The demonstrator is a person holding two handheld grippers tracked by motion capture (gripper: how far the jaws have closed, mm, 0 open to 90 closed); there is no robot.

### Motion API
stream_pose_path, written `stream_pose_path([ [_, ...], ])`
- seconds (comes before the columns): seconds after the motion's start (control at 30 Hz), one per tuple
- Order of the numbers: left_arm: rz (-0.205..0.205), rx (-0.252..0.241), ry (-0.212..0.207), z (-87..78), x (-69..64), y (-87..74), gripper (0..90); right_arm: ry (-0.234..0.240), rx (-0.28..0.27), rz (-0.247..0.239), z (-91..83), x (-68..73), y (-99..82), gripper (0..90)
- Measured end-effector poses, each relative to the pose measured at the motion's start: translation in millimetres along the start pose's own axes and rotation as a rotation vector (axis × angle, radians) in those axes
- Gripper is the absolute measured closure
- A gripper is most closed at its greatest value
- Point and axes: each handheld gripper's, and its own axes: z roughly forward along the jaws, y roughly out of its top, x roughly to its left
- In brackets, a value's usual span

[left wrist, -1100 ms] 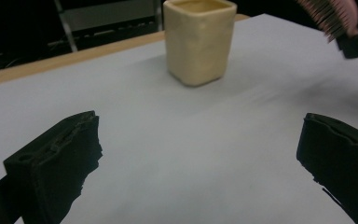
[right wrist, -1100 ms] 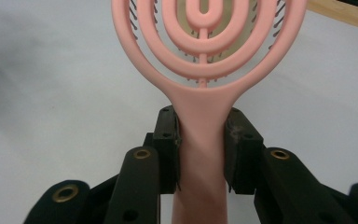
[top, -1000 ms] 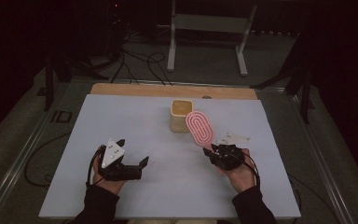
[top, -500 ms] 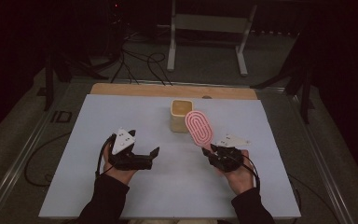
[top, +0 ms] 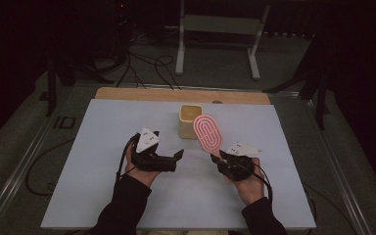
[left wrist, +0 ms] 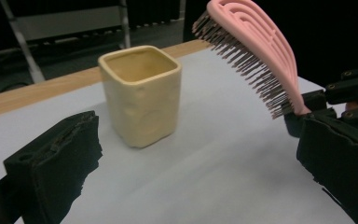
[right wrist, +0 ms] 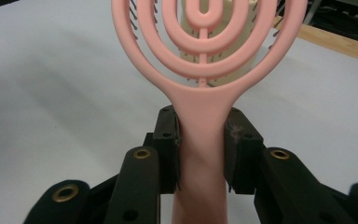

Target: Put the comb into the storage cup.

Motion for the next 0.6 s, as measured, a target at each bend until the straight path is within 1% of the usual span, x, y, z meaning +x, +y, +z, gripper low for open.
stream_pose_path([
  [0.1, -0.01, 0.004, -0.013, 6.8, -1.7, 2.6, 0.0, -0.006, -0.006, -0.006, 0.0, 0.0, -0.4, 69.7],
  [0.17, -0.001, 0.009, -0.023, 12.6, -6.6, 5.4, 0.0, -0.005, -0.019, -0.002, -1.2, 0.0, 0.2, 69.7],
  [0.2, -0.001, 0.009, -0.023, 12.6, -6.6, 5.4, 0.0, -0.005, -0.019, -0.002, -1.2, 0.0, 0.2, 69.7],
  [0.27, 0.002, 0.011, -0.027, 14.6, -8.3, 6.4, 0.0, 0.003, -0.028, 0.013, -2.0, -0.1, 0.3, 69.7],
  [0.3, 0.007, 0.013, -0.032, 18.6, -11.7, 8.6, 0.0, 0.003, -0.028, 0.013, -2.0, -0.1, 0.3, 69.7],
  [0.37, 0.004, 0.012, -0.042, 22.6, -14.7, 10.4, 0.0, -0.003, -0.033, 0.015, -2.0, 1.5, -0.1, 69.7],
  [0.43, 0.006, 0.012, -0.049, 26.4, -18.0, 11.8, 0.0, -0.009, -0.036, 0.0, -2.0, 1.8, -0.4, 69.7],
  [0.6, 0.01, 0.023, -0.065, 35.4, -25.0, 14.3, 0.0, -0.006, -0.042, 0.012, -2.0, 2.4, -0.2, 69.7],
])
